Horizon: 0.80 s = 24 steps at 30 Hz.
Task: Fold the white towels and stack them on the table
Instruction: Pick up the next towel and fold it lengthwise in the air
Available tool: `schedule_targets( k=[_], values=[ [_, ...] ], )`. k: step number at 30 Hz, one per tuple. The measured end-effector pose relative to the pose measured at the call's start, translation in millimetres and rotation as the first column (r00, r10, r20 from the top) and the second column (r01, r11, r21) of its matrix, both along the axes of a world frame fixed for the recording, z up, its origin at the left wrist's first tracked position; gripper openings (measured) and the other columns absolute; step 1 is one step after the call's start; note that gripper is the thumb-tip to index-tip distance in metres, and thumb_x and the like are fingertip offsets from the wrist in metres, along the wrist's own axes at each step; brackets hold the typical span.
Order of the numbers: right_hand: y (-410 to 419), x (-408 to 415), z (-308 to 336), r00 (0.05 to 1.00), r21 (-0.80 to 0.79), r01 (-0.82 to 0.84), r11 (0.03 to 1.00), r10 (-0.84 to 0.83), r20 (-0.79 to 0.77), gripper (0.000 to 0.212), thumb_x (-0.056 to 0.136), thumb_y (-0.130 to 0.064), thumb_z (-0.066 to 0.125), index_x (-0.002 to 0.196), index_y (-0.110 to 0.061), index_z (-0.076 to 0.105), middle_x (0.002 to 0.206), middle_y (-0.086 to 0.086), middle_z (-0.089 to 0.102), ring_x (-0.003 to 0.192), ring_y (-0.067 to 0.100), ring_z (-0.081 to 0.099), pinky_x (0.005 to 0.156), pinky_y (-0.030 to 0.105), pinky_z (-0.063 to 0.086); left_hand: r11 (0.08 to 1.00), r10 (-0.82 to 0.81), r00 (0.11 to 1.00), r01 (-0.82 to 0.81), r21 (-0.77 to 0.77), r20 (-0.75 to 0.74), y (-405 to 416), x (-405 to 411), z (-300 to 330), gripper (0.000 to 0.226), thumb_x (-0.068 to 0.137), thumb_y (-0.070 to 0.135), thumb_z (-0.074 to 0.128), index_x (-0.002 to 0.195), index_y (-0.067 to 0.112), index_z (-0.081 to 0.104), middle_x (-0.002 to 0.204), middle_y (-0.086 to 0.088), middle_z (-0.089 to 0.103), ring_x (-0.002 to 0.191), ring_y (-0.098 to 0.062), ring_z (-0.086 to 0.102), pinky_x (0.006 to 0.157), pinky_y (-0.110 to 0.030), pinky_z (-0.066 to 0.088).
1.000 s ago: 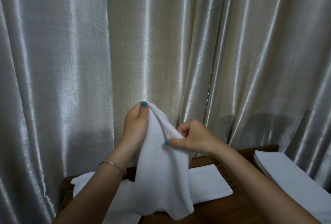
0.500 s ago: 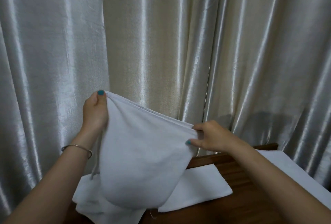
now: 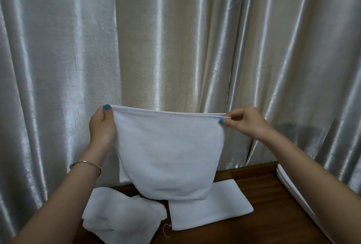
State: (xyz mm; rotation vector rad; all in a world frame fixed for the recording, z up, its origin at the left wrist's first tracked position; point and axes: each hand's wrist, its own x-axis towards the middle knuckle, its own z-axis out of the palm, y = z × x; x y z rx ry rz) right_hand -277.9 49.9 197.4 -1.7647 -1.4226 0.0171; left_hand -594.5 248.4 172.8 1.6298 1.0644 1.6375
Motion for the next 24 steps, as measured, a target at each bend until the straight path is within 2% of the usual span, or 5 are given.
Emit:
schedule_targets(
  k=[7,9,16,21,24],
  values=[
    [-3.0,8.0,4.0,0.983,-0.082,-0.097,0.992,0.082,-0.162,0.043,0.07,-0.056,0.072,0.056,-0.016,0.07,0.05,-0.003,0.056,0.053,0.009,0.052,0.056,0.005,0.04,1.0,0.009,1.0,-0.009,-0.011,-0.023,-3.1,2.0,3.2,0.037,0.102,0.031,0.035,0.07,0.012,0.039,0.065,0.002,0.041,0.06,-0.011,0.034,0.056,-0.028,0.029],
    [-2.6,8.0,3.2,0.978,-0.078,-0.121,0.99,0.105,-0.183,0.031,0.061,-0.058,0.074,0.06,-0.027,0.075,0.054,-0.01,0.064,0.054,-0.003,0.055,0.056,0.007,0.042,1.0,0.009,0.999,-0.01,-0.011,-0.034,-3.2,0.8,4.4,0.037,0.102,0.03,0.035,0.069,0.013,0.038,0.065,0.002,0.04,0.06,-0.012,0.034,0.056,-0.029,0.028],
    [-1.6,11.1,0.5,0.972,0.048,-0.116,0.992,0.123,-0.202,0.036,0.046,-0.061,0.079,0.064,-0.03,0.077,0.065,-0.002,0.073,0.059,0.004,0.063,0.058,0.02,0.05,1.0,0.014,0.999,-0.015,-0.002,-0.051,-7.7,-1.7,5.8,0.038,0.102,0.029,0.035,0.066,0.017,0.032,0.065,0.002,0.036,0.059,-0.011,0.03,0.055,-0.029,0.026],
    [-3.3,4.9,-2.3,0.971,0.132,-0.09,0.987,0.117,-0.208,0.024,0.053,-0.035,0.083,0.072,-0.021,0.075,0.076,0.017,0.073,0.069,0.026,0.065,0.071,0.038,0.053,1.0,-0.02,1.0,0.02,-0.006,-0.019,-10.4,-3.7,3.0,0.037,0.103,0.031,0.035,0.069,0.015,0.036,0.067,0.001,0.038,0.061,-0.011,0.031,0.056,-0.028,0.026],
    [-4.6,4.3,-3.2,0.958,0.231,-0.064,0.971,0.124,-0.257,0.038,0.059,-0.02,0.084,0.095,-0.015,0.075,0.06,0.004,0.058,0.057,0.004,0.051,0.064,0.017,0.045,0.999,-0.034,0.999,0.034,0.001,0.01,-13.6,-3.4,0.2,0.037,0.102,0.031,0.035,0.069,0.016,0.037,0.067,0.001,0.038,0.062,-0.011,0.032,0.056,-0.028,0.027]
  ],
)
